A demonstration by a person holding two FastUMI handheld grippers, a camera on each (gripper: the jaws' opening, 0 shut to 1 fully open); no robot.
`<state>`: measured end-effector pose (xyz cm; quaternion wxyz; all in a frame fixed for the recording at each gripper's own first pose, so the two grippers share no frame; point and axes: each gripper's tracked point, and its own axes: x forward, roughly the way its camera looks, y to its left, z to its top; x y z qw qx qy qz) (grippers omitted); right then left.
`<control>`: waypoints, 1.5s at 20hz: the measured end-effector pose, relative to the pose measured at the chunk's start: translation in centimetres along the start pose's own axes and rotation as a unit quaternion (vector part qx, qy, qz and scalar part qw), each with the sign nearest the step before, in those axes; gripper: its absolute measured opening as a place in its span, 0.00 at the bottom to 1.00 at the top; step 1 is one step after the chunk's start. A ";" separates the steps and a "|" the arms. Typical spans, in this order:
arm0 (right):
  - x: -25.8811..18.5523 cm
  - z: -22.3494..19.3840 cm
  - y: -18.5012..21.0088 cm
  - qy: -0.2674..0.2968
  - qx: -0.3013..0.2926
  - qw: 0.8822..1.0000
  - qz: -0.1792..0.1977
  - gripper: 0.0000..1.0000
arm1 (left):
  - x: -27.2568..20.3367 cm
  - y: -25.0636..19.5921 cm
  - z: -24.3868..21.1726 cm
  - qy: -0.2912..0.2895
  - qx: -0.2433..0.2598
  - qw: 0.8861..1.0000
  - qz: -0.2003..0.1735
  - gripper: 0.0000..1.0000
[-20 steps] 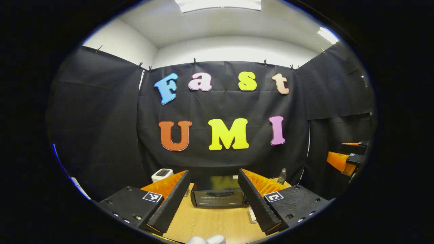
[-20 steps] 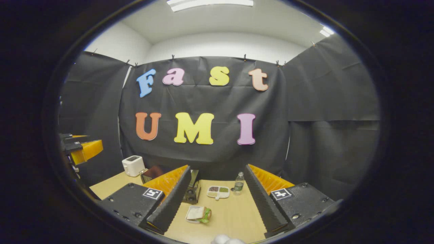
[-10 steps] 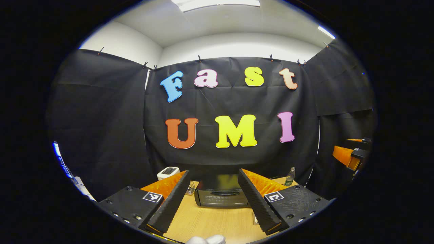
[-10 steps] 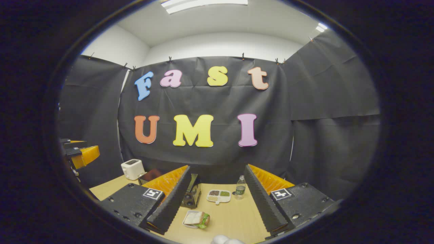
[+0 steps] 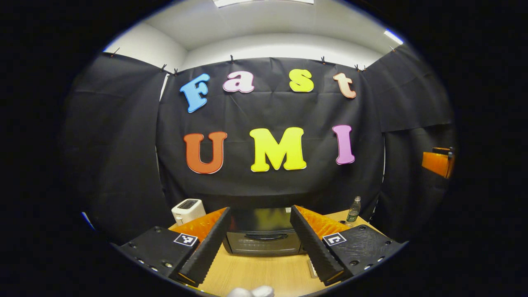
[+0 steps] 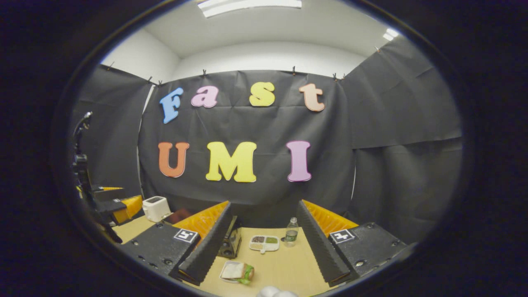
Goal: Open the electric oven with the left hand, put the food in, and close the electric oven.
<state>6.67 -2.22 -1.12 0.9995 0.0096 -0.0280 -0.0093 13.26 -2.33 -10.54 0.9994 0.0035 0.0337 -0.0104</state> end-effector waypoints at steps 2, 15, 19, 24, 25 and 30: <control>0.0 -0.4 -0.5 0.004 -0.005 1.000 -0.011 1.00 | 2.7 -0.6 -2.9 0.016 -0.005 1.000 -0.015 0.94; 0.0 -4.5 -1.8 0.074 -0.040 0.993 -0.087 1.00 | 18.5 -0.5 -17.2 0.130 -0.028 0.991 -0.021 0.94; 0.4 -5.5 -1.4 0.086 -0.035 0.991 -0.094 1.00 | 19.6 -1.0 -19.3 0.153 -0.023 0.987 -0.031 0.94; 0.6 -5.9 -0.6 0.094 -0.032 0.991 -0.089 1.00 | 19.8 -0.7 -20.0 0.169 -0.004 0.985 -0.032 0.99; 0.5 -6.1 -0.5 0.095 -0.028 0.991 -0.088 1.00 | 19.6 -0.6 -20.2 0.173 -0.005 0.984 -0.034 0.99; 0.3 -6.9 -0.4 0.104 -0.022 0.991 -0.084 1.00 | 18.2 -0.5 -20.4 0.174 -0.005 0.984 -0.034 0.99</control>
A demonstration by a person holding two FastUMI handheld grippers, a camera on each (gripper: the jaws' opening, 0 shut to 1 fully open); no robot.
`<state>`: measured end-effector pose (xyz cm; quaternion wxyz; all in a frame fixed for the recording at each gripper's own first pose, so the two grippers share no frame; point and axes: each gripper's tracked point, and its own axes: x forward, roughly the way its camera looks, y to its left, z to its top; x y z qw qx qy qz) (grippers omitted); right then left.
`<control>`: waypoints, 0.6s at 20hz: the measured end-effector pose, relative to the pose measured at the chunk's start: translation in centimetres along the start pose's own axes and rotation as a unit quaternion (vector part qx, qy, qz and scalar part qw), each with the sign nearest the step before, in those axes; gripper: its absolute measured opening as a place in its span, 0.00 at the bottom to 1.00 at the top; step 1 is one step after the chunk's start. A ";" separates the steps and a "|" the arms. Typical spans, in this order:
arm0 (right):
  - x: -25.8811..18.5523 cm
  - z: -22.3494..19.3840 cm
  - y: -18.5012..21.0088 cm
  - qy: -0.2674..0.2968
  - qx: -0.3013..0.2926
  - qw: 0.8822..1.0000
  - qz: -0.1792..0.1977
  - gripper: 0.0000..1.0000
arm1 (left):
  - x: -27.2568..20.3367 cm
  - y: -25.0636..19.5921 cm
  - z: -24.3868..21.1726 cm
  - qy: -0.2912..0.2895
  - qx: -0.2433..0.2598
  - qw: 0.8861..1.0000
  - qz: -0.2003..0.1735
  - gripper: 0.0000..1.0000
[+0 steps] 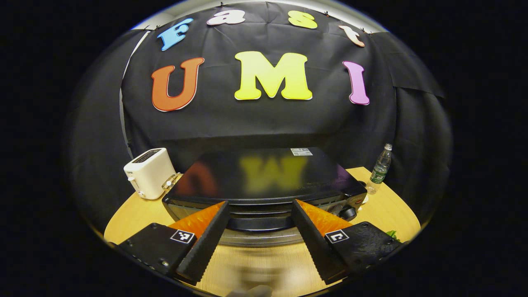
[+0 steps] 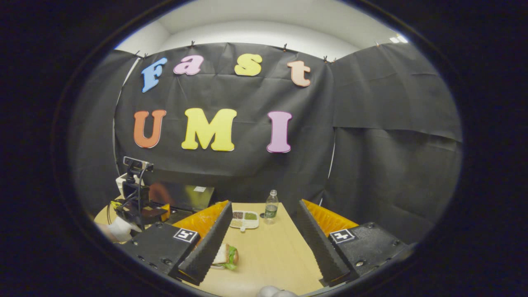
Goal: Open the electric oven with the left hand, put the food in, and close the electric oven.
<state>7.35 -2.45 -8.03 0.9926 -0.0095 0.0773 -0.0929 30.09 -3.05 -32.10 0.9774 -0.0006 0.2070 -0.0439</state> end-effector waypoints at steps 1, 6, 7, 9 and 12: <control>0.0 -0.3 0.0 0.002 -0.001 1.000 0.002 1.00 | -0.4 0.0 -0.3 0.000 -0.001 1.000 0.000 0.99; -0.6 -0.9 0.5 0.003 -0.014 1.000 0.017 1.00 | -3.0 -0.3 -2.4 0.010 -0.003 1.000 0.001 0.99; -0.7 -1.2 0.6 0.003 -0.017 1.000 0.019 1.00 | -3.7 -0.3 -2.9 0.011 -0.002 1.000 0.001 0.99; -1.1 -1.8 0.8 0.005 -0.021 0.999 0.027 1.00 | -4.9 -0.3 -4.3 0.019 -0.003 1.000 0.003 0.99; -1.7 -3.0 0.9 0.014 -0.022 0.999 0.034 1.00 | -6.8 -0.4 -7.4 0.040 -0.008 0.999 0.006 0.99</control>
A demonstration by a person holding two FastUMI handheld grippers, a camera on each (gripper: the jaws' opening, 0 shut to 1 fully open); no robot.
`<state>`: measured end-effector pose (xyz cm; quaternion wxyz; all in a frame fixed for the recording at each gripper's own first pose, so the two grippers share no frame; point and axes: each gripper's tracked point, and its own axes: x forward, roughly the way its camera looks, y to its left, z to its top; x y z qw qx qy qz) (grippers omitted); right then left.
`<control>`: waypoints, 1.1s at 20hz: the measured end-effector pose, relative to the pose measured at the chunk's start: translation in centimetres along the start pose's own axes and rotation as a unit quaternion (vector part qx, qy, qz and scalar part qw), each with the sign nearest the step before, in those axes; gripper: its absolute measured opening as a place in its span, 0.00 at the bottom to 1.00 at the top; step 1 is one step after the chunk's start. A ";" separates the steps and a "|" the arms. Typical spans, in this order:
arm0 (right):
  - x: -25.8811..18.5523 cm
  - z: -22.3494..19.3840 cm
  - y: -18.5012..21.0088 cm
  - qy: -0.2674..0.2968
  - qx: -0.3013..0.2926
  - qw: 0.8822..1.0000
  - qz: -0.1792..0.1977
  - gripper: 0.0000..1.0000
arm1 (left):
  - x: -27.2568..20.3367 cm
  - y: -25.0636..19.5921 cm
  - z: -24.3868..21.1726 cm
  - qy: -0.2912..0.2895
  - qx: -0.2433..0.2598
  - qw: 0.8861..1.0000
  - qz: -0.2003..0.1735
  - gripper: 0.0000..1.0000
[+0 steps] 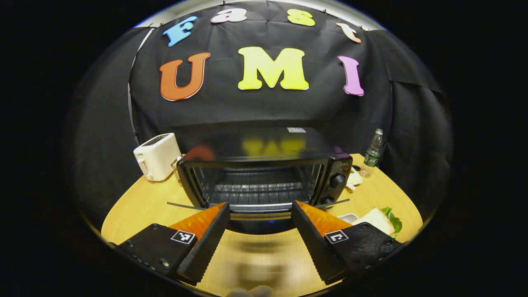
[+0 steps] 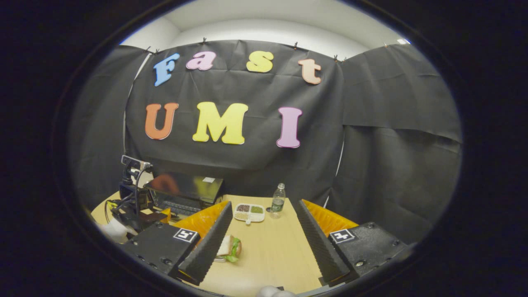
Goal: Open the electric oven with the left hand, put the food in, and close the electric oven.
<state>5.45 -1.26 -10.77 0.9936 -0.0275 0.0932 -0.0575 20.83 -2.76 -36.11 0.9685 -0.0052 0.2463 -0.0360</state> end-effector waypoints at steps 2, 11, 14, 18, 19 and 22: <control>-0.5 -0.9 -0.2 0.007 -0.001 1.000 0.002 1.00 | -0.6 0.1 -1.6 0.008 0.002 1.000 -0.001 0.98; -1.4 -5.8 -1.0 0.046 -0.005 0.999 -0.003 1.00 | -1.7 -0.1 -8.1 0.042 0.007 0.999 -0.002 0.98; -1.7 -6.6 -1.0 0.053 -0.004 0.999 -0.006 1.00 | -1.6 0.0 -11.0 0.070 0.004 0.998 -0.002 0.98; -1.7 -7.5 -0.8 0.063 -0.008 0.998 -0.010 1.00 | -0.9 -0.3 -15.7 0.127 -0.020 0.992 -0.010 0.96; -1.7 -7.8 -0.8 0.065 -0.008 0.998 -0.010 1.00 | -0.9 0.1 -16.4 0.135 -0.031 0.990 -0.008 0.97; -1.5 -8.2 -0.5 0.072 -0.009 0.997 -0.012 1.00 | -0.7 0.7 -17.4 0.148 -0.043 0.988 -0.007 0.96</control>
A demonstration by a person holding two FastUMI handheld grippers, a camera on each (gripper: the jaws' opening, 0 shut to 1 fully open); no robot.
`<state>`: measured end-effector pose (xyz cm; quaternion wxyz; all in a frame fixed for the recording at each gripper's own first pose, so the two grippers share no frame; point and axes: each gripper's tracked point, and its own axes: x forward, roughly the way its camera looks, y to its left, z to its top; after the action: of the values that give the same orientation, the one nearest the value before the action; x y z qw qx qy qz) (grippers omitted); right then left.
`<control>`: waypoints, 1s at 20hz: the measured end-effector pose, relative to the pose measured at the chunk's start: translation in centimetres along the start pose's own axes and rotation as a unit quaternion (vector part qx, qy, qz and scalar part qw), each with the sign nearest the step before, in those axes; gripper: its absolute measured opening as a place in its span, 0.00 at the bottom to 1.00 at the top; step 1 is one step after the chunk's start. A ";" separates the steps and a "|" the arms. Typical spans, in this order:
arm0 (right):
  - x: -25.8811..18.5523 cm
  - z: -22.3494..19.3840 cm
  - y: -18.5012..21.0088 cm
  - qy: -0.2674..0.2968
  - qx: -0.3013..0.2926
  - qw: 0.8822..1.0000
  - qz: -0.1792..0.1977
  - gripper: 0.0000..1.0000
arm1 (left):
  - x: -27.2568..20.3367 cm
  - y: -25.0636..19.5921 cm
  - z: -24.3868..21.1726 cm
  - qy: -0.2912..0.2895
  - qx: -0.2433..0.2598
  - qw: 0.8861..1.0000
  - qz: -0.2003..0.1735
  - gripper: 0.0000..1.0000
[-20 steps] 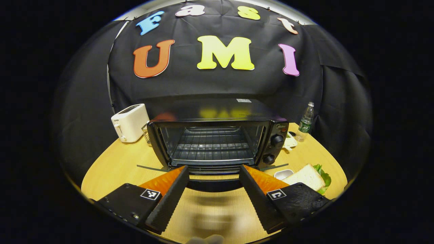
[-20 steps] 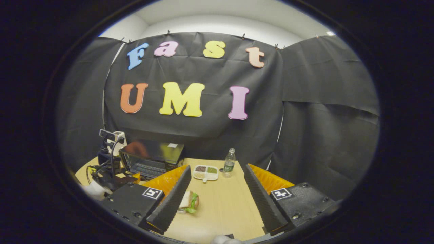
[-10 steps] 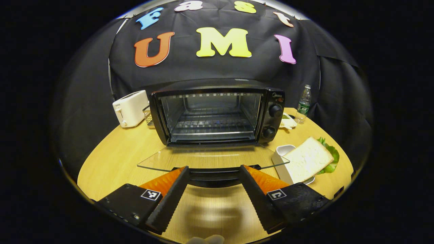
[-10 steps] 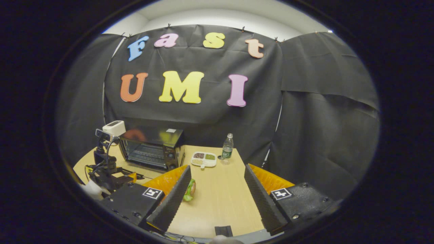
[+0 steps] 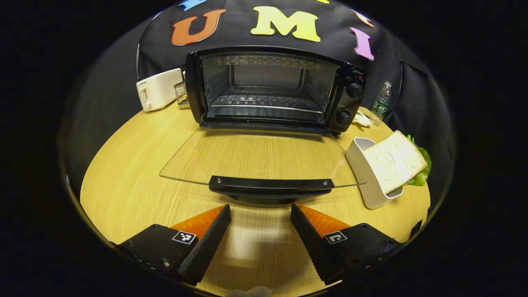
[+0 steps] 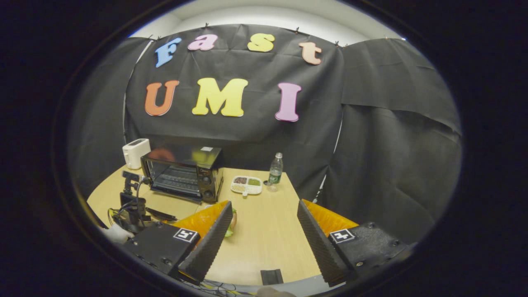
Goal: Open the electric oven with the left hand, put the food in, and close the electric oven.
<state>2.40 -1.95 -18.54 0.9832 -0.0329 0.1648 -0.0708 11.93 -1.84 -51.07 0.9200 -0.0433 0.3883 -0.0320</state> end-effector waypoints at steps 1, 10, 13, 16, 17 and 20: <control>0.2 -0.1 0.2 0.002 0.000 1.000 0.000 1.00 | -0.1 0.1 0.3 -0.008 0.002 1.000 -0.001 0.96; 2.9 -0.4 1.9 0.012 -0.001 1.000 0.018 1.00 | -7.4 -0.9 6.2 -0.112 0.041 0.993 -0.025 0.95; 5.3 -2.5 3.5 0.038 0.000 0.998 0.053 1.00 | -12.1 -1.3 10.1 -0.158 0.044 0.986 -0.037 0.95; 7.7 -5.0 4.9 0.066 -0.003 0.993 0.093 1.00 | -17.0 -0.6 14.1 -0.206 0.040 0.977 -0.028 0.95; 8.5 -6.2 5.3 0.077 -0.001 0.991 0.107 1.00 | -18.7 -0.3 15.6 -0.221 0.035 0.974 -0.023 0.95; 11.2 -8.6 6.9 0.110 0.018 0.983 0.149 1.00 | -22.9 0.5 18.8 -0.259 0.020 0.966 -0.005 0.95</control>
<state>10.88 2.83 -30.87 0.9591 0.0180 0.2736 0.0706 9.53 1.81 -21.74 0.9896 -0.0334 0.1363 -0.0325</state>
